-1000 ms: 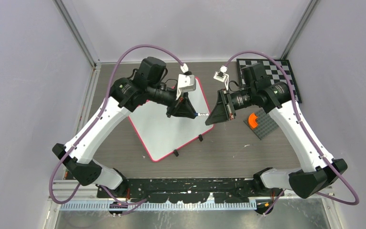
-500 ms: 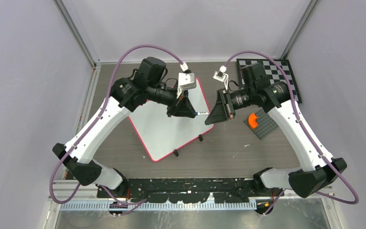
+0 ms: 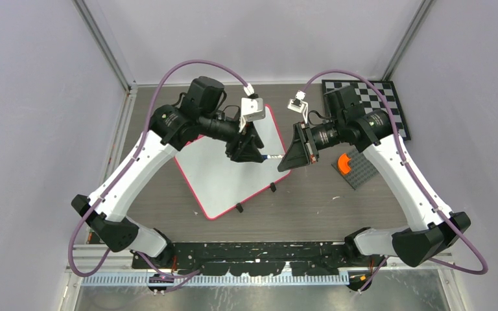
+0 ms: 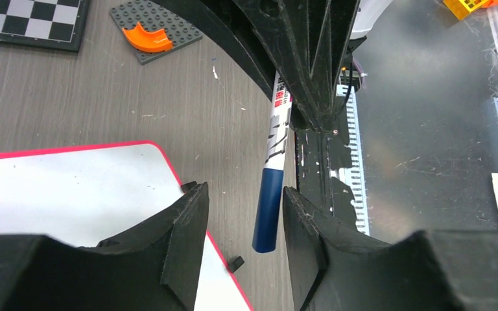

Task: Write a sentence on the whiteboard
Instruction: Open the whiteboard marker at the center of the board, then place the pen cap at the center of the board.

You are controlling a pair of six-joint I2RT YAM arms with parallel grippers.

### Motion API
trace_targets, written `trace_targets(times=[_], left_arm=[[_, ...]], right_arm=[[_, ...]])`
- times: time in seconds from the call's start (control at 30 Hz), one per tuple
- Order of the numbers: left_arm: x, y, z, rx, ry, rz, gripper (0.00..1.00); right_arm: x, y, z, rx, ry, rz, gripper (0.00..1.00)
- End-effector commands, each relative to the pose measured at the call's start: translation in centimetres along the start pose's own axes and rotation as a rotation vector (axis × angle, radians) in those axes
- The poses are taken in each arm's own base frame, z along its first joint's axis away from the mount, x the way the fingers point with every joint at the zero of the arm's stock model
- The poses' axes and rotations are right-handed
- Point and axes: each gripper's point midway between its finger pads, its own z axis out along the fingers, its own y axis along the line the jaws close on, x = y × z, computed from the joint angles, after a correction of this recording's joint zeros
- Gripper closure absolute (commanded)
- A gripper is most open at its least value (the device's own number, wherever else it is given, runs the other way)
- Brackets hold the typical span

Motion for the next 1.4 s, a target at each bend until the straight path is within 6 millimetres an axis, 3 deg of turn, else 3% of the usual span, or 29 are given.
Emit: trace_targets(times=[0.0,0.27,0.4,0.57,0.97,1.2,1.27,1.37], left_arm=[[-0.8,-0.5,-0.7,0.007,-0.029,0.061,0.53],[-0.1,-1.1,0.1,0.052,-0.004,0.059,0.52],[0.3,-0.9,0.0,0.035,0.013,0.057,0.81],[0.5,-0.7,-0.5,0.011,0.032,0.075,1.00],[2.3,0.6,-2.4,-0.046,0.080,0.064,1.00],[4.0,2.2,-4.9,-0.108,0.113,0.028,1.00],[2.9,3.2,-6.3,-0.152,0.071,0.033,1.00],[0.0,6.4,-10.4,-0.294,-0.057,0.001,1.00]], right_arm=[[-0.4,1.4,-0.3,-0.033,-0.007,-0.049,1.00],[-0.6,1.6,-0.4,-0.029,-0.018,-0.061,1.00],[-0.5,1.7,-0.5,-0.025,-0.019,-0.071,1.00],[-0.4,1.8,-0.8,-0.014,-0.022,-0.090,1.00],[0.0,1.2,-2.7,0.036,-0.028,-0.116,1.00],[0.0,0.6,-5.1,0.072,-0.039,-0.110,1.00],[0.0,0.2,-5.5,0.085,-0.042,-0.106,1.00],[-0.3,-0.4,-5.8,0.089,-0.053,-0.100,1.00]])
